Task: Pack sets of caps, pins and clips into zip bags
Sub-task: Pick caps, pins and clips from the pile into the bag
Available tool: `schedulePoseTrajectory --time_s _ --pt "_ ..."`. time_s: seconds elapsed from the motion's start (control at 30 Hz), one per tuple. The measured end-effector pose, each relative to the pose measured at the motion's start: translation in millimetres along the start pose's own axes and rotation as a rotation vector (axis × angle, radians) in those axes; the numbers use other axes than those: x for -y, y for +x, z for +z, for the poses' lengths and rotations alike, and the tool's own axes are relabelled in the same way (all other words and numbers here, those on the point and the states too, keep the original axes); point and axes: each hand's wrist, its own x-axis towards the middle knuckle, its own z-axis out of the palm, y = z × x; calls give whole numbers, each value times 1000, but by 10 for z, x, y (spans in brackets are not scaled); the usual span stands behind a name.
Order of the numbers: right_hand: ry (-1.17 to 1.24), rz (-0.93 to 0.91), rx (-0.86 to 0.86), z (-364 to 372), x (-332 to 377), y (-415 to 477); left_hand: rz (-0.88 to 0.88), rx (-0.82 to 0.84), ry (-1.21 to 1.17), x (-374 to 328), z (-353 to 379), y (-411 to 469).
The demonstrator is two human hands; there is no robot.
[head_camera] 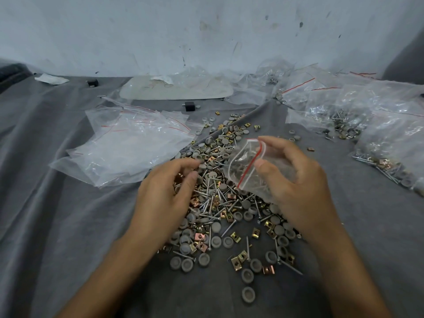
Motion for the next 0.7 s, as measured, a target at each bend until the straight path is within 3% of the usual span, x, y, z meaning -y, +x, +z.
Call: schedulePoseTrajectory --time_s 0.2,0.5,0.7 --pt "-9 6 -36 7 7 4 145 192 299 -37 86 -42" --pt "-52 9 -12 29 -10 -3 113 339 554 -88 162 -84" --pt "-44 8 0 42 -23 -2 80 375 442 -67 167 -82"
